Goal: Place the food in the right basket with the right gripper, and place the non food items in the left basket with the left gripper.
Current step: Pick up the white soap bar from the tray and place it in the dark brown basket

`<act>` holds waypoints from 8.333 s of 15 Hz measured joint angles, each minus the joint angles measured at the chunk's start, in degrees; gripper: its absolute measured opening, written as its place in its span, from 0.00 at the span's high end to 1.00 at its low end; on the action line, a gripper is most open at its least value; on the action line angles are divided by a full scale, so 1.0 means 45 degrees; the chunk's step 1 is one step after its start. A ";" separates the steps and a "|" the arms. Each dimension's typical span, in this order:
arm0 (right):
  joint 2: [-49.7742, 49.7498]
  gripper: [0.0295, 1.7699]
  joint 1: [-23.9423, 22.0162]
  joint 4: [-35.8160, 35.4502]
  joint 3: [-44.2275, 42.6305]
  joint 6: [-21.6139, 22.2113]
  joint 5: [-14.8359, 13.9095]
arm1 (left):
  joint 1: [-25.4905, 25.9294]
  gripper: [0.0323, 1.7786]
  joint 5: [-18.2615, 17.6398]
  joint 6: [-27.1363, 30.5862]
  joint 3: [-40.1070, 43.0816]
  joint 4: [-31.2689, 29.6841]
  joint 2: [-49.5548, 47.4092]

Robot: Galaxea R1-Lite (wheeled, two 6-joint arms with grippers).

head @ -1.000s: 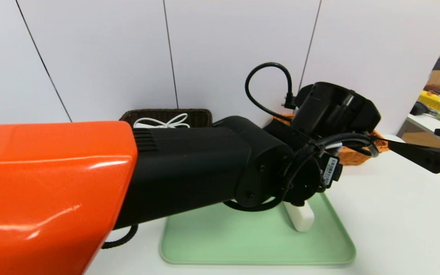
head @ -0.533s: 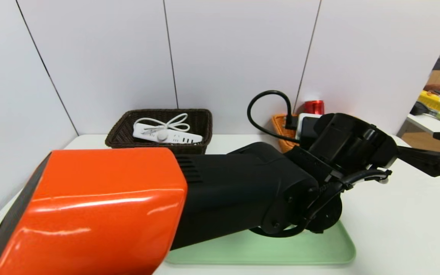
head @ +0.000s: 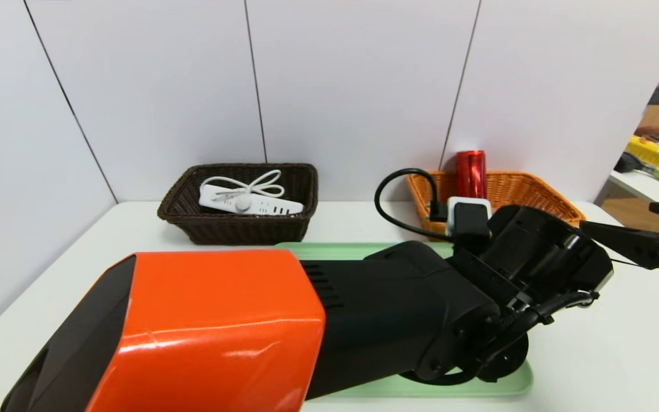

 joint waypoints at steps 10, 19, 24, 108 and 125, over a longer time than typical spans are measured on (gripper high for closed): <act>-0.0442 0.04 -0.0014 0.0152 -0.0141 -0.0011 -0.0279 | 0.0000 0.05 0.0515 -0.0620 0.0000 0.0748 0.0287; -0.0461 0.04 -0.0054 0.0146 -0.0149 0.0038 -0.0328 | 0.0019 0.05 0.0553 -0.0883 0.0079 0.2175 0.0349; -0.0577 0.04 -0.0038 0.0168 -0.0092 0.0049 -0.0309 | 0.0024 0.05 0.0601 -0.0620 0.0098 0.2211 0.0509; 0.0515 0.04 0.0122 -0.0051 0.0477 -0.0030 -0.0328 | 0.8357 0.77 0.1685 -0.0033 0.0089 -0.2750 -0.2051; 0.0607 0.04 0.0184 -0.0043 0.0515 -0.0054 -0.0347 | 0.8436 0.76 0.1980 0.0111 0.0079 -0.3503 -0.1850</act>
